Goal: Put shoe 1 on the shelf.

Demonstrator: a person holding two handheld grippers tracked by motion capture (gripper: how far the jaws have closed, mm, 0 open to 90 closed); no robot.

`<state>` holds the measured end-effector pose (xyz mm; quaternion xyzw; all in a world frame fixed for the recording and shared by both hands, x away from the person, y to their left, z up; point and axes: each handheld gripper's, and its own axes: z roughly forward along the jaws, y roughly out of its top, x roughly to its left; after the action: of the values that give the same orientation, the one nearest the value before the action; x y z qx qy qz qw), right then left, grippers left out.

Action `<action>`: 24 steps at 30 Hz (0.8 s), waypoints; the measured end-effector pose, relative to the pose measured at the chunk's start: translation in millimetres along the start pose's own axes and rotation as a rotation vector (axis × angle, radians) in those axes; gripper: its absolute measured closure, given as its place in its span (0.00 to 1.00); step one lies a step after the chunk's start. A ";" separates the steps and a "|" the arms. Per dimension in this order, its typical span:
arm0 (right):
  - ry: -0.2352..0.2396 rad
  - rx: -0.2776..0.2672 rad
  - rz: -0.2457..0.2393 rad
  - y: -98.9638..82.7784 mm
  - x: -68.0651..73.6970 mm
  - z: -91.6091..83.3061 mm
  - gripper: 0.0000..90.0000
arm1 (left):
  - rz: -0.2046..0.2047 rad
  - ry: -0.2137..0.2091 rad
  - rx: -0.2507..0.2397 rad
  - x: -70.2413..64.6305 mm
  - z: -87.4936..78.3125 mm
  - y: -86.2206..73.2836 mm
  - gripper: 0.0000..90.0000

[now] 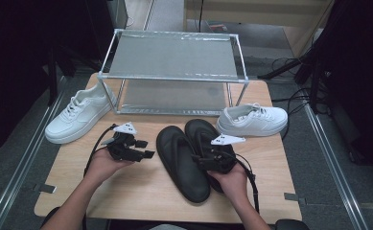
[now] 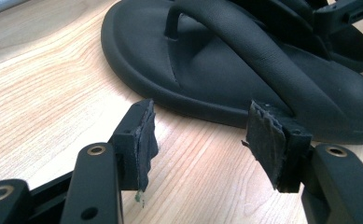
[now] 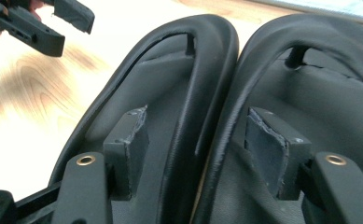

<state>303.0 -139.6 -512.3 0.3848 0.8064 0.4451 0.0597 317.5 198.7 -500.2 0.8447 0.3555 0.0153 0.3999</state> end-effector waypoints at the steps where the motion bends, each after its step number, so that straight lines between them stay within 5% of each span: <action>1: 0.001 0.005 -0.005 -0.2 0.8 1.7 0.45 | 0.000 0.000 0.000 0.1 0.0 0.0 0.47; 12: -0.078 0.019 -0.044 -5.1 6.6 13.7 0.54 | -0.003 0.005 -0.005 2.5 -1.2 -0.3 0.47; 24: -0.103 0.016 -0.042 -6.6 8.2 15.4 0.65 | -0.003 0.006 -0.009 4.5 -3.1 -0.6 0.46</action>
<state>300.3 -125.8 -524.5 0.3906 0.8136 0.4170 0.1072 319.6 203.9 -499.7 0.8423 0.3578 0.0191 0.4028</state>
